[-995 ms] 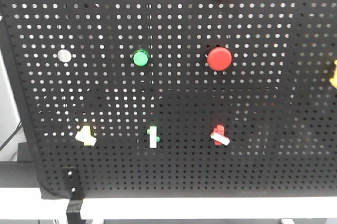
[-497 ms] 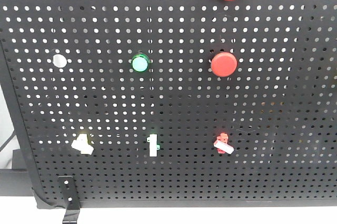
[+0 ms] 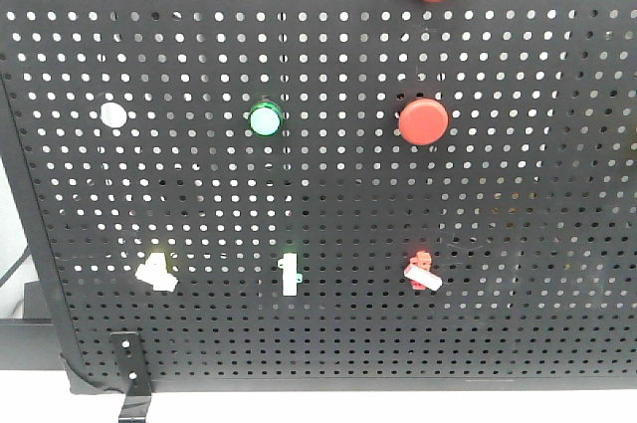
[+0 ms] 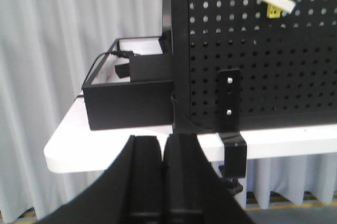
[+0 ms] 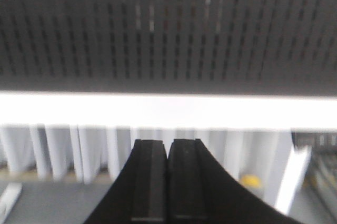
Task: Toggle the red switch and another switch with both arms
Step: 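Raise the left gripper up to the yellow-and-white toggle switch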
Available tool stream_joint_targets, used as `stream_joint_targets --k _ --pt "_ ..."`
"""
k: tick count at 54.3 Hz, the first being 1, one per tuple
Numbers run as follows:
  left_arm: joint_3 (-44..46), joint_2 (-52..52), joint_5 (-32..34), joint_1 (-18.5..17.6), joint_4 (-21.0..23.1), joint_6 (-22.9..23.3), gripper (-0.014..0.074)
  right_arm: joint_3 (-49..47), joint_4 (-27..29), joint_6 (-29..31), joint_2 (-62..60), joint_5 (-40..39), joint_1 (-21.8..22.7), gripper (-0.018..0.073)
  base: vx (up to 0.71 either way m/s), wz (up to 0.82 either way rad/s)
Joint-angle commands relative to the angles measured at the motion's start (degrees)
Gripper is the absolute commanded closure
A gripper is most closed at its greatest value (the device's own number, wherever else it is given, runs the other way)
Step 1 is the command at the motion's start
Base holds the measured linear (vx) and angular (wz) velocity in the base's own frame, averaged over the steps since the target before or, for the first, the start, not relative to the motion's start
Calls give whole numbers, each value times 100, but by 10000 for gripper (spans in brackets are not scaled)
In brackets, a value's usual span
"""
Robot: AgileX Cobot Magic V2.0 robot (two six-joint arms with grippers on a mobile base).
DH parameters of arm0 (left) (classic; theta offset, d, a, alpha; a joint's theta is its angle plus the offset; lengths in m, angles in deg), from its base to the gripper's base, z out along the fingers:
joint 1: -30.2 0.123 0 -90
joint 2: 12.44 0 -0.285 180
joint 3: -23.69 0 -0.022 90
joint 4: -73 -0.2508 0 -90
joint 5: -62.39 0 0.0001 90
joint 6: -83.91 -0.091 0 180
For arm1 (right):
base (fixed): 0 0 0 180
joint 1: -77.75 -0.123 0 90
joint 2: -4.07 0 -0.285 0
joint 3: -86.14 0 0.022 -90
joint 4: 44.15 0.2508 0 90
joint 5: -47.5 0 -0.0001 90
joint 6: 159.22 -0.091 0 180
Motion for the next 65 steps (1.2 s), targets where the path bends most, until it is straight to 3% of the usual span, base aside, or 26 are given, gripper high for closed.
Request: stream_joint_targets --k 1,12,21,28,42,65 --pt "-115 -51 550 8 15 57 594 27 -66 51 -36 -1199 1 564 0 0" --pt "-83 -51 1357 8 48 66 594 -14 -44 35 -36 -2241 1 564 0 0" --pt "279 -30 2401 8 48 72 594 -664 -61 -86 67 -1889 -6 564 0 0" --pt "1090 293 2198 8 48 72 594 -1465 -78 -65 616 -1524 -6 564 0 0" --pt "2928 1895 1270 8 16 67 594 -2532 -78 -39 2115 -1678 1 564 0 0" --pt "3077 3945 1217 -9 13 72 594 -2533 -49 0 3213 -2416 1 564 0 0"
